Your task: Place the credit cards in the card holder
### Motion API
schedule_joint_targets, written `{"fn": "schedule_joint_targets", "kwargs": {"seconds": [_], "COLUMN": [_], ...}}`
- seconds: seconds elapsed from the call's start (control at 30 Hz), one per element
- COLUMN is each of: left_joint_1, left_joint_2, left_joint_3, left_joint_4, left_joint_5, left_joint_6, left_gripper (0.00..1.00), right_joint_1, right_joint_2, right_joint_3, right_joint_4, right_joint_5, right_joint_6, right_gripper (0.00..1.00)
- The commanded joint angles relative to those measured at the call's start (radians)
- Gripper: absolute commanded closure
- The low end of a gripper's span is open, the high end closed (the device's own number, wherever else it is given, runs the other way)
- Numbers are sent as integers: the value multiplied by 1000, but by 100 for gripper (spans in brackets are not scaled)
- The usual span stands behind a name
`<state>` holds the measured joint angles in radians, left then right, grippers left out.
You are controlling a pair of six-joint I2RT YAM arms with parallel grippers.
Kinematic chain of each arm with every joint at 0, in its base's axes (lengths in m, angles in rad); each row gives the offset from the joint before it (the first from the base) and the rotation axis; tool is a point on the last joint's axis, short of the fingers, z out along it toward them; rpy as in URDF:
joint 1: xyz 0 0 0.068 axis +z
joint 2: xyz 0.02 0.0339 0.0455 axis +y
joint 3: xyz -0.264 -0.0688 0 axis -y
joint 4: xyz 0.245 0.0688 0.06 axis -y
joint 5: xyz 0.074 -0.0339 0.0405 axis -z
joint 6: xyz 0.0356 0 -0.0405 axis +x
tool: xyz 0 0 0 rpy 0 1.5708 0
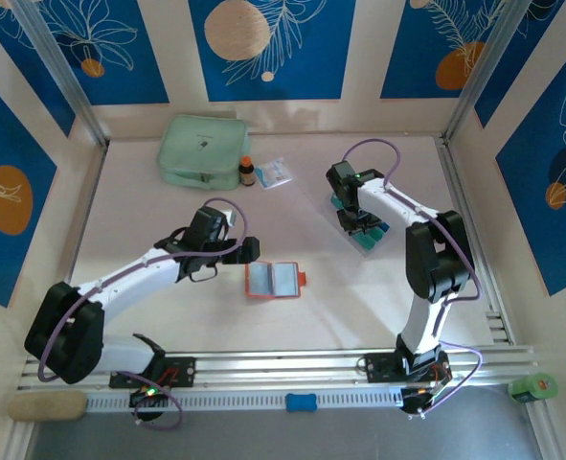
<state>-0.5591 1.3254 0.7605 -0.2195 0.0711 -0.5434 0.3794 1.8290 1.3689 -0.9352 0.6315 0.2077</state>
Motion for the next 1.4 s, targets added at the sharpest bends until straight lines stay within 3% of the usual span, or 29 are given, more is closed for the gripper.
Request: {"fn": "schedule_joint_targets", "kwargs": {"seconds": [0.0,0.33,0.73,1.37], "left_joint_1": [14,14,17,27], "left_joint_2": [9,9,14,16], "left_joint_3": [0,-7,-2,22], "left_joint_4": [14,20,17,-5], "left_joint_5": [19,18,15,18], "left_joint_6": [0,-3,4,24], "left_gripper": [0,0,0,0], "right_joint_1": [3,3,10,56], "right_joint_2": [20,48,43,-9], "right_joint_3": [9,-17,-39,-17], "right_joint_4": [-7,9,18,50], "right_joint_5": [28,3,-41,-67], "right_joint_6": [-13,-13,-22,-173], "right_gripper": [66,71,87,100]}}
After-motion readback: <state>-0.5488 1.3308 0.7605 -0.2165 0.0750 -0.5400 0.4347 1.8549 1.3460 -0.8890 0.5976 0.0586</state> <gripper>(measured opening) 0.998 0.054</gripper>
